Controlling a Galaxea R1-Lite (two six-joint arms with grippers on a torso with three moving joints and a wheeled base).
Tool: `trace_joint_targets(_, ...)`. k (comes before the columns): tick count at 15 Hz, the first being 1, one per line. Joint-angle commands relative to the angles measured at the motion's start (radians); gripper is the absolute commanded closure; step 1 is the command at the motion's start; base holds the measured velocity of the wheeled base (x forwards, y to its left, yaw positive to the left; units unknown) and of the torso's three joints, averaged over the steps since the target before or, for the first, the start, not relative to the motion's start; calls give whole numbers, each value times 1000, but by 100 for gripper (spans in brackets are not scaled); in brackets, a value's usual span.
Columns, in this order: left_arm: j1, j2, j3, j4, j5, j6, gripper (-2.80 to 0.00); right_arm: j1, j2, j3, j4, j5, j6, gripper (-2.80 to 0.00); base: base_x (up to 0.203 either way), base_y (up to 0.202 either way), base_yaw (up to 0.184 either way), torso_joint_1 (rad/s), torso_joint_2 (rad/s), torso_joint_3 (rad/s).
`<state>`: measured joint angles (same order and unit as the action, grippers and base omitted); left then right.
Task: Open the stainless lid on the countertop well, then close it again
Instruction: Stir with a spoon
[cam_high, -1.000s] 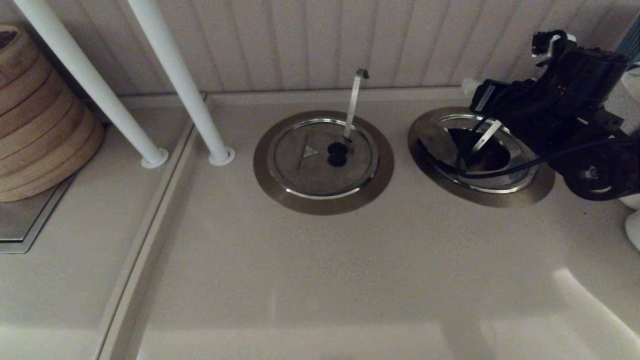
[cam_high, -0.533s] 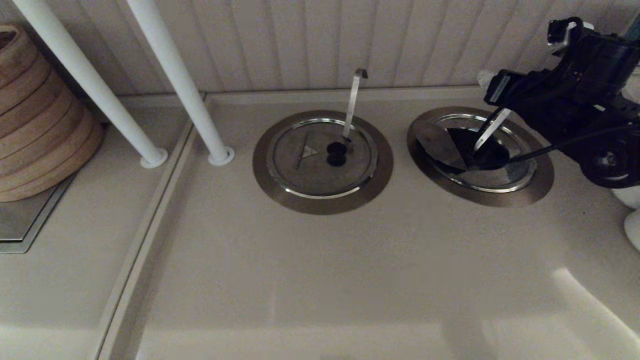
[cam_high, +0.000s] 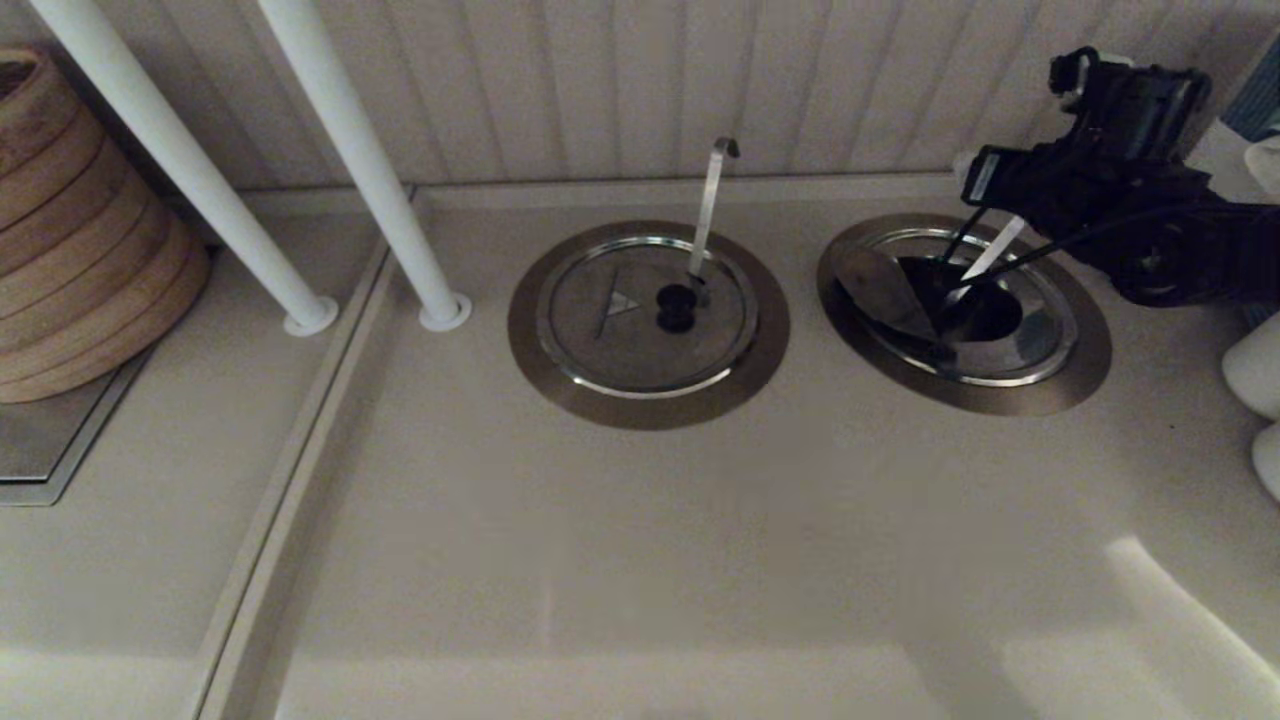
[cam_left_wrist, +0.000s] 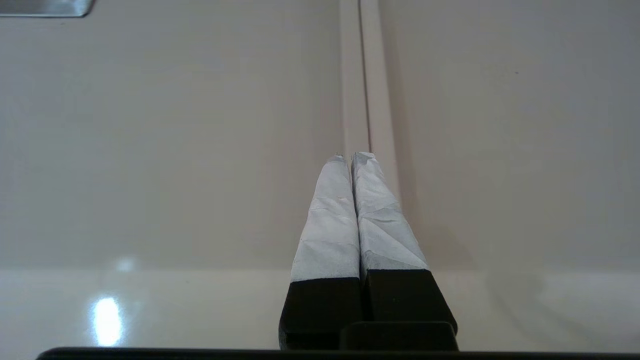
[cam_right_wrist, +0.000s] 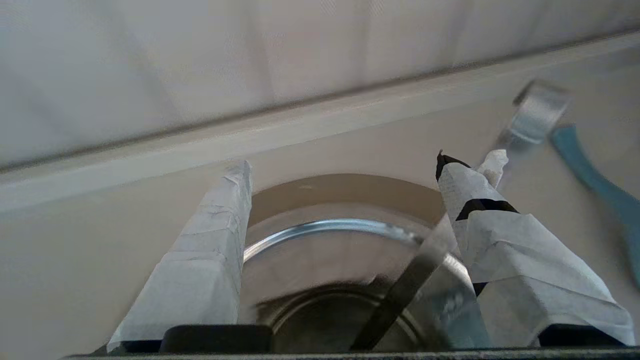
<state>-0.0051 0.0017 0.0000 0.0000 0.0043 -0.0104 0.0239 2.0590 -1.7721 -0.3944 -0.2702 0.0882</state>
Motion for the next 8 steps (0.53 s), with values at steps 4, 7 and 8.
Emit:
trace_joint_targets(4, 1, 0, 0, 0, 0, 0, 0, -70, 210, -216, 86, 61, -34, -280, 0, 0, 0, 0, 0, 0)
trace_joint_targets(7, 1, 0, 0, 0, 0, 0, 0, -56, 137, -166, 83, 38, -30, -280, 0, 0, 0, 0, 0, 0)
trace_joint_targets(8, 1, 0, 0, 0, 0, 0, 0, -51, 111, -148, 83, 30, -27, -280, 0, 0, 0, 0, 0, 0)
